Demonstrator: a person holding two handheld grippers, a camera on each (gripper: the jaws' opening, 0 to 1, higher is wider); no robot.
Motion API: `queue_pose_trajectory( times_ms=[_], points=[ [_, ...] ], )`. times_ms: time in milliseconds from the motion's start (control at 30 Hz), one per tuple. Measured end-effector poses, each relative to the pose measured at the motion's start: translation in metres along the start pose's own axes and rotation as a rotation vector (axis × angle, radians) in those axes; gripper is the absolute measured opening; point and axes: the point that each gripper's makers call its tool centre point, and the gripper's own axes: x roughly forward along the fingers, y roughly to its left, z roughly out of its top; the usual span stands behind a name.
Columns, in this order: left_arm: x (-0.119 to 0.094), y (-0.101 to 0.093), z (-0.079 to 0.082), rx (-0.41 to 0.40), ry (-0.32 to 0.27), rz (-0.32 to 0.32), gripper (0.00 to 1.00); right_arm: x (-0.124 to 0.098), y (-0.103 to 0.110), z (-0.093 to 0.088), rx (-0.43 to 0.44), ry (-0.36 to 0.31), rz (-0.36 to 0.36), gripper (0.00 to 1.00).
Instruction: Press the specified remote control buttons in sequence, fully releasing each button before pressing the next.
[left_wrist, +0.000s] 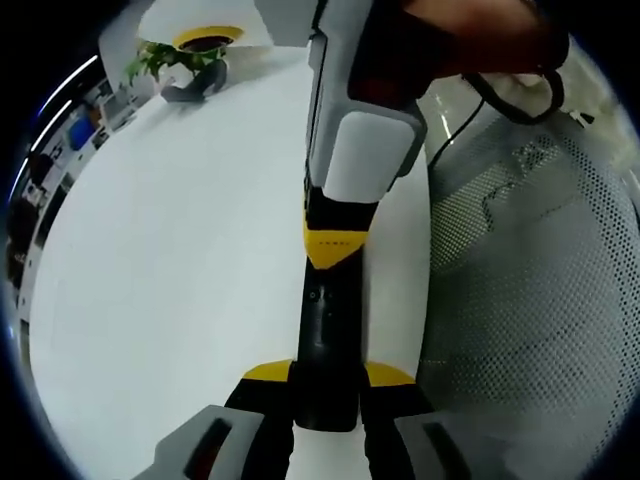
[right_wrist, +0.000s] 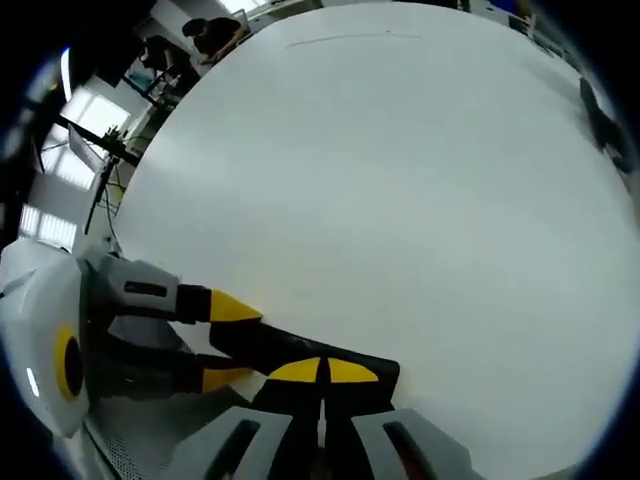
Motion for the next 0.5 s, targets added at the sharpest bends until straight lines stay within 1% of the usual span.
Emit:
queue_pose_trajectory(
  times_ms=[100, 267, 367, 467, 500],
  points=[
    [0.0, 0.0, 0.0, -0.003, -0.002, 0.0, 0.24, 0.0001, -0.0001, 0.0001, -0.009, 0.008, -0.009, 0.0],
    [0.0001, 0.0002, 0.0002, -0.009, -0.009, 0.003, 0.24, -0.0008, -0.0014, -0.0004, 0.023, -0.008, 0.005, 0.0],
    [0.0002, 0.0003, 0.0004, -0.008, -0.008, 0.004, 0.24, -0.0013, -0.0018, 0.0, 0.05, -0.039, 0.029, 0.0],
    [0.0001, 0.0003, 0.0004, -0.006, -0.008, 0.003, 0.24, -0.0019, -0.0023, 0.0002, 0.054, -0.05, 0.046, 0.0],
    [0.0001, 0.0003, 0.0004, -0.005, -0.007, 0.002, 0.24, -0.0026, -0.0013, 0.0004, 0.079, -0.048, 0.057, 0.0]
  ],
)
